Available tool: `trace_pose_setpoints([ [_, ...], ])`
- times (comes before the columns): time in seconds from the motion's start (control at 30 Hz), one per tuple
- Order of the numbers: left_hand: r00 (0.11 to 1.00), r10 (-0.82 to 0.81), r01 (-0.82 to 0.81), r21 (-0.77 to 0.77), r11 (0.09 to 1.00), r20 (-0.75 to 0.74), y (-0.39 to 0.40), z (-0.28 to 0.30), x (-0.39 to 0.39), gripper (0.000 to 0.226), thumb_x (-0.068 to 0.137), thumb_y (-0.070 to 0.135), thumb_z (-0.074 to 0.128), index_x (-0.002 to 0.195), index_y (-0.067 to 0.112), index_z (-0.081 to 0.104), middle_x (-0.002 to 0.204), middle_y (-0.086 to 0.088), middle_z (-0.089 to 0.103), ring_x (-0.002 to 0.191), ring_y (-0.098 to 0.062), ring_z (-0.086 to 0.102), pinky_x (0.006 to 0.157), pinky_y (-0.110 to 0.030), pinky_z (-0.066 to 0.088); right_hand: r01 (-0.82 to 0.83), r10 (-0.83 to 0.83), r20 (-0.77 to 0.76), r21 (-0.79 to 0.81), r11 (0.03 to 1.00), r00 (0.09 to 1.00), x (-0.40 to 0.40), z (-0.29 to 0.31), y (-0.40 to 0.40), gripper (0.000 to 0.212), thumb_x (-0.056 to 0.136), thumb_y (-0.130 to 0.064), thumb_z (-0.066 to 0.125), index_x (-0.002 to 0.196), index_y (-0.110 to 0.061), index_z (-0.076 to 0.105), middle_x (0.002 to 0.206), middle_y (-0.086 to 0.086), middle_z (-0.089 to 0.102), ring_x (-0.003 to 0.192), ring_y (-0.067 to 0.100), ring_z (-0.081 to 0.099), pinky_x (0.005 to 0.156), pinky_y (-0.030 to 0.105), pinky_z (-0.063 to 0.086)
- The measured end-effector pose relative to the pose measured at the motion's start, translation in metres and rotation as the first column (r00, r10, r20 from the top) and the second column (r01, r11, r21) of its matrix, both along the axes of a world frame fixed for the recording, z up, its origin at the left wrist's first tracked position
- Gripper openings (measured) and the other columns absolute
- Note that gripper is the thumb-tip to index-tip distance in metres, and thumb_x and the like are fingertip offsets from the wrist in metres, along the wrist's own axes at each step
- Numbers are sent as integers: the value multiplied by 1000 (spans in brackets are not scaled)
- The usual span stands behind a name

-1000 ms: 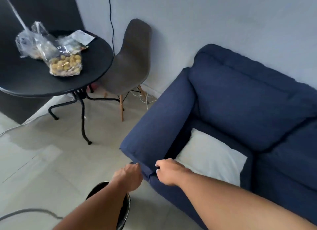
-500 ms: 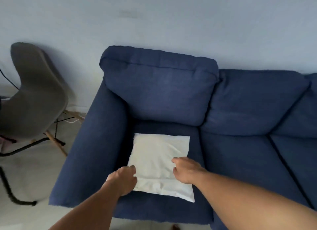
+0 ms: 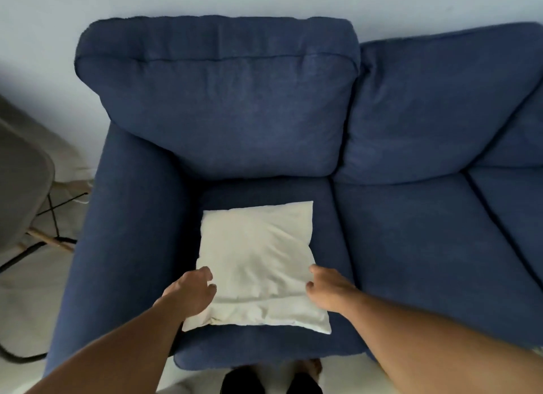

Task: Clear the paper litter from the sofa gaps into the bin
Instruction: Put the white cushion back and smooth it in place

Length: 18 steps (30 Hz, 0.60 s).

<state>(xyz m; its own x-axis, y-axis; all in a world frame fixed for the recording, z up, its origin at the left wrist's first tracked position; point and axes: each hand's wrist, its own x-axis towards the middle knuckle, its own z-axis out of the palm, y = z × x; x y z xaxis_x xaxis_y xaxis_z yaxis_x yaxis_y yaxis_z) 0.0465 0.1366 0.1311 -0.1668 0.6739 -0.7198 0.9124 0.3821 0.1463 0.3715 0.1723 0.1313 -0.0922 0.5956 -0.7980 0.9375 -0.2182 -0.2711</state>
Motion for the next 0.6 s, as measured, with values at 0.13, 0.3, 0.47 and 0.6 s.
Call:
trace_pose_setpoints([
  [0.13, 998, 62, -61, -39, 997, 24, 11, -27, -15, 46, 93, 45, 50, 135, 27, 46, 134, 0, 57, 110, -23, 59, 91, -41, 51, 131, -131, 15, -10, 991, 991, -12, -30, 8, 44, 94, -35, 42, 135, -20, 44, 105, -3, 58, 83, 17, 61, 62, 33, 51],
  [0.3, 971, 228, -223, -69, 972, 72, 18, -57, -30, 55, 95, 48, 52, 136, 14, 39, 130, -9, 54, 109, -30, 56, 92, -47, 48, 332, -329, 49, -73, 941, 943, -23, -61, 8, 78, 94, -58, 52, 156, -23, 22, 144, 4, 54, 116, 28, 60, 82, 34, 47],
  [0.47, 903, 406, -384, -164, 909, 139, 13, -79, -37, 76, 91, 63, 53, 143, 12, 33, 126, -9, 57, 97, -25, 57, 83, -39, 46, 596, -604, 2, -166, 786, 797, -31, -81, -5, 109, 77, -71, 73, 155, -20, 18, 138, 1, 54, 120, 27, 56, 100, 38, 45],
  [0.6, 786, 589, -525, -302, 796, 187, 12, -94, -40, 95, 75, 74, 65, 141, 11, 41, 128, -6, 59, 106, -26, 60, 93, -41, 49, 679, -688, 14, -176, 712, 725, -40, -85, -14, 93, 67, -70, 82, 132, -21, 36, 102, -11, 57, 81, 11, 59, 66, 27, 44],
])
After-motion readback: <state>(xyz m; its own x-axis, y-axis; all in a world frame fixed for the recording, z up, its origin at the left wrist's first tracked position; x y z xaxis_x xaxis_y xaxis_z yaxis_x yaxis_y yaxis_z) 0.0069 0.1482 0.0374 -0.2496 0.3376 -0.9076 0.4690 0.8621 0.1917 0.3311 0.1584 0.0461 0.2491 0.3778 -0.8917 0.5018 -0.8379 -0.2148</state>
